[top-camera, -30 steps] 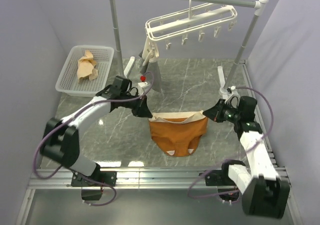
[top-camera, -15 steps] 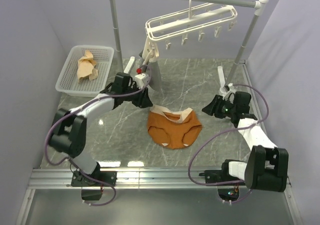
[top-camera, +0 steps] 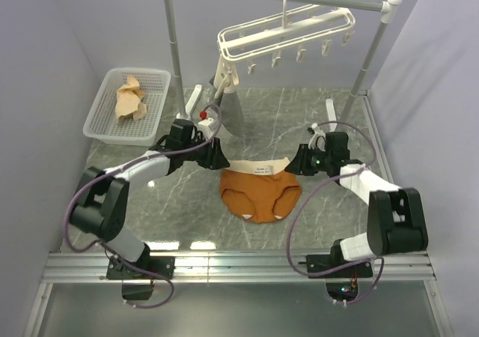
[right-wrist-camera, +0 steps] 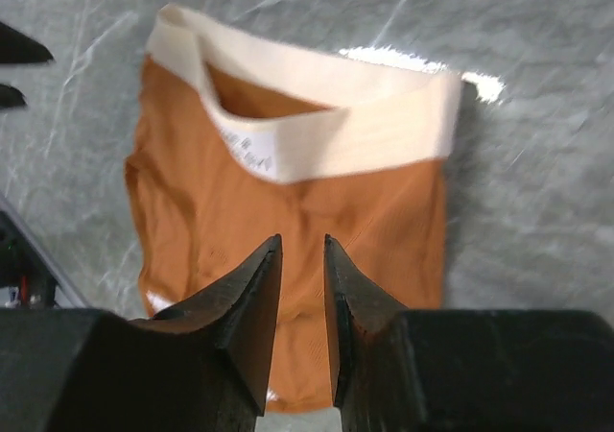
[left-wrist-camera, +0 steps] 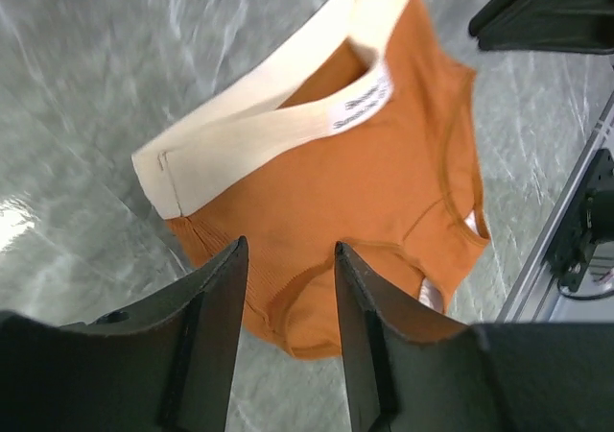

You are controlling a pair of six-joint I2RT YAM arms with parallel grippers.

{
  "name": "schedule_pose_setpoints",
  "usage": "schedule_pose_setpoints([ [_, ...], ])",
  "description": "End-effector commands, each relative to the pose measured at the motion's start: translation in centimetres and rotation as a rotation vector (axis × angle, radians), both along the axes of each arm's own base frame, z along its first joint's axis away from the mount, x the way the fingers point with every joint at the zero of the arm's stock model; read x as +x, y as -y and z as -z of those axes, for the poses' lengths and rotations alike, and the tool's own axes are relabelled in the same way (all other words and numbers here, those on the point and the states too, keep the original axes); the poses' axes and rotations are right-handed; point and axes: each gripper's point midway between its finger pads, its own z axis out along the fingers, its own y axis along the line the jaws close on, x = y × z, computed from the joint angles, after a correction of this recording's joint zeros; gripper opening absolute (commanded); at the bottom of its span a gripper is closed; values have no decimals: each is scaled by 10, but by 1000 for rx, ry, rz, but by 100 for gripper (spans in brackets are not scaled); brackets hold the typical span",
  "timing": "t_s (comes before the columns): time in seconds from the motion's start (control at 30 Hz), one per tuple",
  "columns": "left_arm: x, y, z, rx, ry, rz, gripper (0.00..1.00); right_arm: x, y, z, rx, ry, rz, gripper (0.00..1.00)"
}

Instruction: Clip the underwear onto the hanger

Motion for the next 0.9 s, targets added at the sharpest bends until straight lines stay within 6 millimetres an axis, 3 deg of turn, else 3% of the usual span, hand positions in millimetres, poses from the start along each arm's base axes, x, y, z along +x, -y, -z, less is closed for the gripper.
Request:
schedule_pose_setpoints([
  [0.0,21,14,-3,-53,-30,-37,46,43,2,-12,-27,102,22,32],
  [0.03,27,17,-3,-60,-35,-46,47,49,1,-13,-24,100,26,32],
  [0.07,30,18,12,-48,-91,-67,47,51,2,-3,-32,66,38,32],
  [0.17,38,15,32,-2,-137,-100,47,58,6,10,-51,7,67,32],
  [0.37,50,-5,72,105,-200,-217,48,49,22,43,-130,-154,147,33],
  [0.5,51,-13,79,141,-243,-241,49,42,37,60,-167,-265,179,34],
  [0.57,56,-27,85,174,-259,-280,49,43,45,61,-190,-278,193,34],
  [0.67,57,-52,87,207,-267,-345,48,39,53,55,-198,-279,188,33],
  [0.73,47,-60,91,214,-279,-347,47,34,45,40,-158,-238,148,34],
  [0.8,40,-63,81,194,-261,-333,46,32,37,17,-111,-151,121,37],
  [0.87,35,-58,53,135,-178,-284,45,27,22,-8,-21,-88,62,40],
])
